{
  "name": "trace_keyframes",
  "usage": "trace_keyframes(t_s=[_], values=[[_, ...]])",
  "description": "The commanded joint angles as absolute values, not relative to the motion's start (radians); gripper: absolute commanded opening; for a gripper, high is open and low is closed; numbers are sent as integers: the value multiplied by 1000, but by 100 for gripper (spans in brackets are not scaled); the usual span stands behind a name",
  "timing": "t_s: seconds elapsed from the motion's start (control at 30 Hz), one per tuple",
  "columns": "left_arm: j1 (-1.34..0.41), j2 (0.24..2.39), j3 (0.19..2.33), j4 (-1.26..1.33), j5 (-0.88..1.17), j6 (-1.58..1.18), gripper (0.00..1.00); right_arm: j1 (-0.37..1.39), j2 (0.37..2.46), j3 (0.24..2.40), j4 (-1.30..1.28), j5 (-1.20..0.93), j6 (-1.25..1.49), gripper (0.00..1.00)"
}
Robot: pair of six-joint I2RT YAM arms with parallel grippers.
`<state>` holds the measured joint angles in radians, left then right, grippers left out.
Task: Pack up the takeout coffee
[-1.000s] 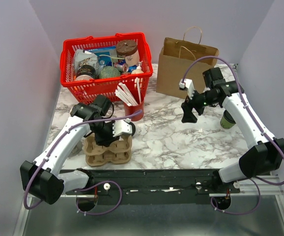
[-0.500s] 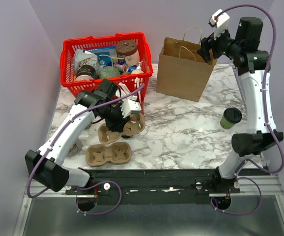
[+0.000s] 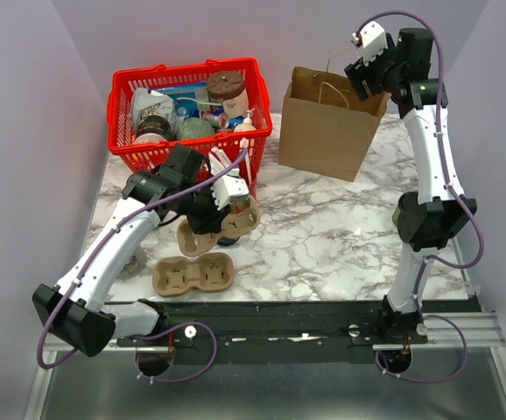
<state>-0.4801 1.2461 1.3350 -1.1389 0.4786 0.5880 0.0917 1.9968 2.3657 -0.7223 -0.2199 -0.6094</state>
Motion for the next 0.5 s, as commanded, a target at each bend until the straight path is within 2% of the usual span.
trace_keyframes(t_s=[0.0,0.47], values=[[-485,1227,1327,-1114,479,566,0,86,2034,2405,-719,-184,-681,86],[-485,1226,1336,-1106,480,571,0,84,2131,2445,-795,-206,-718,83]])
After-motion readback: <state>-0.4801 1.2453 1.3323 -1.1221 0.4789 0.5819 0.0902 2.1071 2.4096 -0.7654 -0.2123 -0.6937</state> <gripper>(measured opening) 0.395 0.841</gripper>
